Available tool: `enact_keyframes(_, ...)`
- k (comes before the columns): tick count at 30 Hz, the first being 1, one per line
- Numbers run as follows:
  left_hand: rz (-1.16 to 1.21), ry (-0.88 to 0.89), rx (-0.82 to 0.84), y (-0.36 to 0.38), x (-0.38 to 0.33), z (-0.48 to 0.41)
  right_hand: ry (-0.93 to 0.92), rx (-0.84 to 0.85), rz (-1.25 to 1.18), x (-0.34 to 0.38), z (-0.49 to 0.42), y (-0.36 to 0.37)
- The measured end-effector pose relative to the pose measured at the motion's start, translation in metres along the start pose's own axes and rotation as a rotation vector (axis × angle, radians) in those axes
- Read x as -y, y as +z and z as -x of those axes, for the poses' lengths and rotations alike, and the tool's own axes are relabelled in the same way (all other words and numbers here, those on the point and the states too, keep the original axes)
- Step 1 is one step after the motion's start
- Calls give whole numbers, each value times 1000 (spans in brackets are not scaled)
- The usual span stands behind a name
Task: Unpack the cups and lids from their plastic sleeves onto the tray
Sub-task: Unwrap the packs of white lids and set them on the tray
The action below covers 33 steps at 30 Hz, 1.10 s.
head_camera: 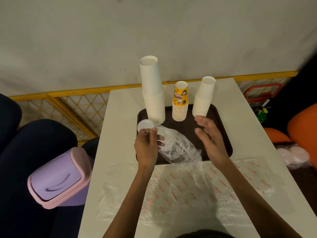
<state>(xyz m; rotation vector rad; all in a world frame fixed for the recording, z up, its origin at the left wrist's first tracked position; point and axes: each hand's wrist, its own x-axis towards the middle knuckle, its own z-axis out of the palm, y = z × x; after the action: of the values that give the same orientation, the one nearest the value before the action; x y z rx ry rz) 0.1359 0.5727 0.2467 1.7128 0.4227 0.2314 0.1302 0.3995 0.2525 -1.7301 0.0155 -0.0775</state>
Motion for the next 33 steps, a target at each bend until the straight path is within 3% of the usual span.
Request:
enact_keyframes(4,-47,76,-39,3,-5,5,-283,10,308,17,21,25)
enact_keyframes(7,-61,76,-70,4,-7,6,-295,-63,458,9,25,34)
enact_keyframes(13,-16,43,-97,0,-6,10,-227,-63,310,-2,12,24)
enact_keyframes(20,-49,-8,-139,-8,-6,7,-73,-80,-49,9,0,6)
enact_keyframes(24,139,-169,-24,-14,-8,7,-82,-100,-187,12,-4,-2)
enact_keyframes(28,331,-183,230,-13,-12,8,-55,-86,-232,12,-4,2)
enact_keyframes(33,258,-213,461,-13,-4,8,-51,-133,-391,15,-8,2)
